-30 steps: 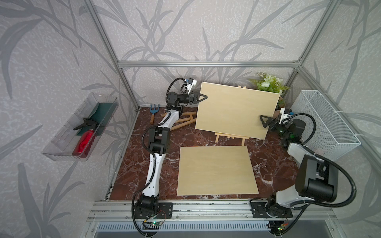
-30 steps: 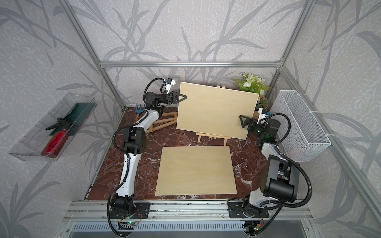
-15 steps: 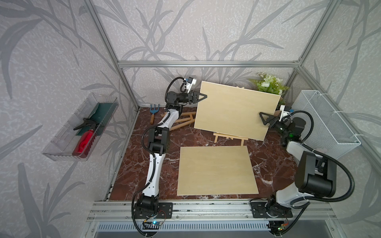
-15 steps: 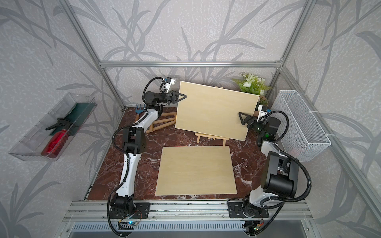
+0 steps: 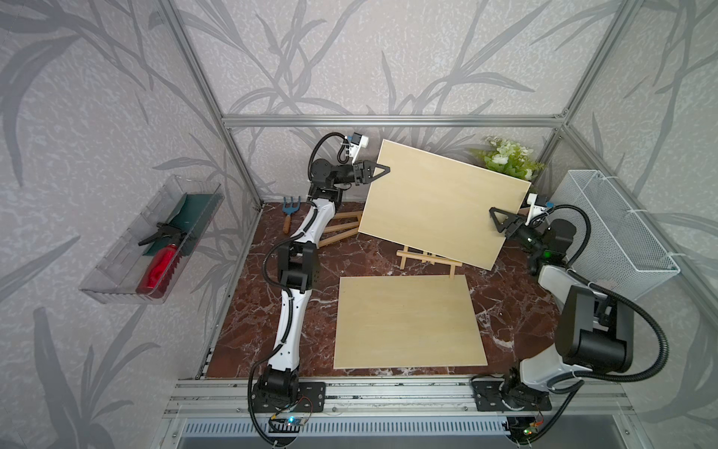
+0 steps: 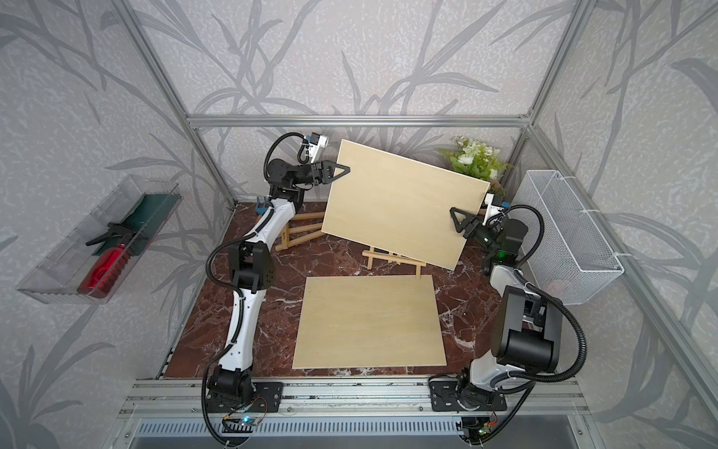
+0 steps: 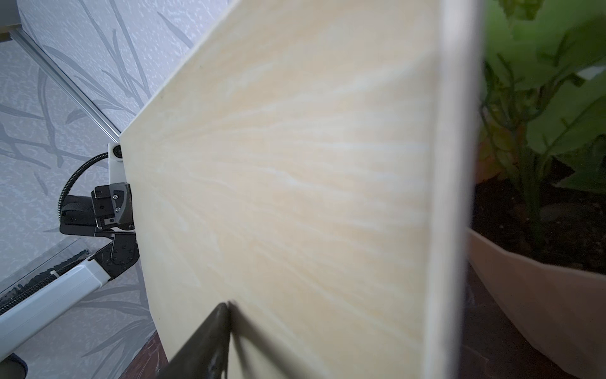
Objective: Disassemble the easel
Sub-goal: Pick up the drawing board from the easel.
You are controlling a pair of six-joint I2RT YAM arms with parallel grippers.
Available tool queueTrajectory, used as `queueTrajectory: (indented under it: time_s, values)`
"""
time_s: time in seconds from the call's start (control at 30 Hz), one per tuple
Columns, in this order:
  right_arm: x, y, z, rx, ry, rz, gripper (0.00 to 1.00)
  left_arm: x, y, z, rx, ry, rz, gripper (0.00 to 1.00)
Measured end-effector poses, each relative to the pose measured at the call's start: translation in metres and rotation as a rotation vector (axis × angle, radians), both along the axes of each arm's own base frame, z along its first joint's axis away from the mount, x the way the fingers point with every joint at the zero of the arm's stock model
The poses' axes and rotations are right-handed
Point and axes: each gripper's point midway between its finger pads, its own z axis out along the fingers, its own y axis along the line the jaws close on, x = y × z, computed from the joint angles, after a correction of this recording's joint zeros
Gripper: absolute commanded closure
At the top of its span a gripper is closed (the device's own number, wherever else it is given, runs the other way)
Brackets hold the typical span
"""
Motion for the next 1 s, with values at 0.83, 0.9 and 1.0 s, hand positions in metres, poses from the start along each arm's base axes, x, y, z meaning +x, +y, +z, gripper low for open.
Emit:
queueTrajectory:
  time_s: [0.83, 0.9, 1.0]
  values:
    - [-0.042, 0.026, 0.093, -0.007, -0.130, -0.004, 0.41, -0.052, 0.021, 0.111, -0.044, -0.082, 0.051, 1.00]
    - [-0.044, 0.028, 0.097, 0.002, -0.129, 0.011, 0.42, -0.058, 0.023, 0.118, -0.054, -0.077, 0.068, 1.00]
    - [-0.046, 0.032, 0.097, 0.028, -0.111, 0.043, 0.44, -0.067, 0.027, 0.125, -0.071, -0.057, 0.105, 1.00]
